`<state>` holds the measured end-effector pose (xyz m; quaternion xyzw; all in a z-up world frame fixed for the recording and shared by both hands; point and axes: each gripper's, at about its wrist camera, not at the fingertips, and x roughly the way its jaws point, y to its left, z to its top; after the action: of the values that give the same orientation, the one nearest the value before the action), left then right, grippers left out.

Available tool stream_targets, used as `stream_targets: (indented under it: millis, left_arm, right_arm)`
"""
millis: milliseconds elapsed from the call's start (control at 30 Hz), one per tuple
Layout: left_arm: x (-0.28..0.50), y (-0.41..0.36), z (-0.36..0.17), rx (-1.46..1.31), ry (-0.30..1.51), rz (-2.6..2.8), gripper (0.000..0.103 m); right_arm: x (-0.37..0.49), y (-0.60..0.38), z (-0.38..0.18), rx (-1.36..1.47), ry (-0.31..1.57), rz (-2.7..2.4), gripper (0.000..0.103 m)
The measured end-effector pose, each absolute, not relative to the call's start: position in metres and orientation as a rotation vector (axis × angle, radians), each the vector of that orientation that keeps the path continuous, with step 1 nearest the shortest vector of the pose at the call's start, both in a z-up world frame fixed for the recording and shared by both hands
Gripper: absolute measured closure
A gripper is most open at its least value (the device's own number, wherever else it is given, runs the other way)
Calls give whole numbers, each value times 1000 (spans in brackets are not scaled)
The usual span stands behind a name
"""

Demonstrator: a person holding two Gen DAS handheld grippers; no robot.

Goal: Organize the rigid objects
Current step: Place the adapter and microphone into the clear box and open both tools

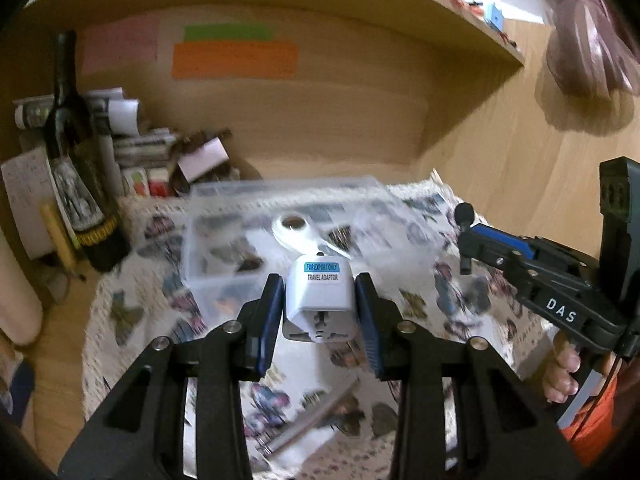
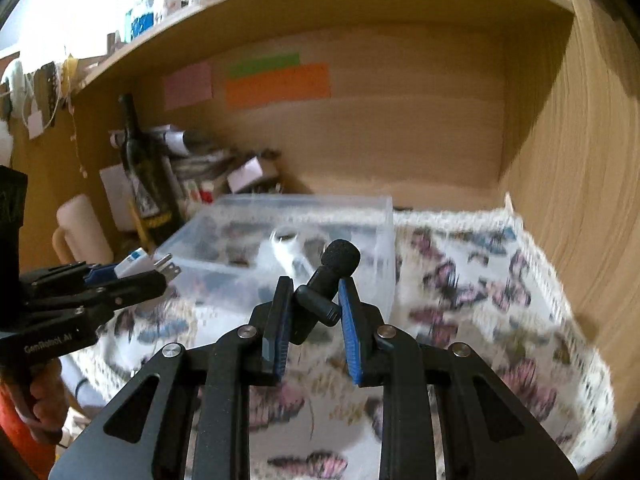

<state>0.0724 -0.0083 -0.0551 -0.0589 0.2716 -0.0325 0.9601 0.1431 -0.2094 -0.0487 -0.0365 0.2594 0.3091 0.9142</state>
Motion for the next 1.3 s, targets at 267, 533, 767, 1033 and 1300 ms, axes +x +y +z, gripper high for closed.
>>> stream_targets:
  millis: [267, 533, 767, 1033, 1300]
  left_arm:
    - [105, 16, -42, -134, 541, -24, 67]
    - [143, 23, -56, -112, 608, -12, 67]
    - [170, 21, -78, -101, 684, -23, 67]
    - [186, 19, -94, -82, 747, -33, 67]
    - [184, 20, -92, -88, 748, -34, 67]
  right_arm:
    - [171, -193, -29, -109, 470, 617, 82]
    - [211, -173, -45, -148, 539, 608, 82]
    - [236, -161, -72, -186, 642, 616, 82]
    - [246, -153, -91, -218, 705, 609, 82]
    - [243, -153, -89, -219, 710, 612, 70]
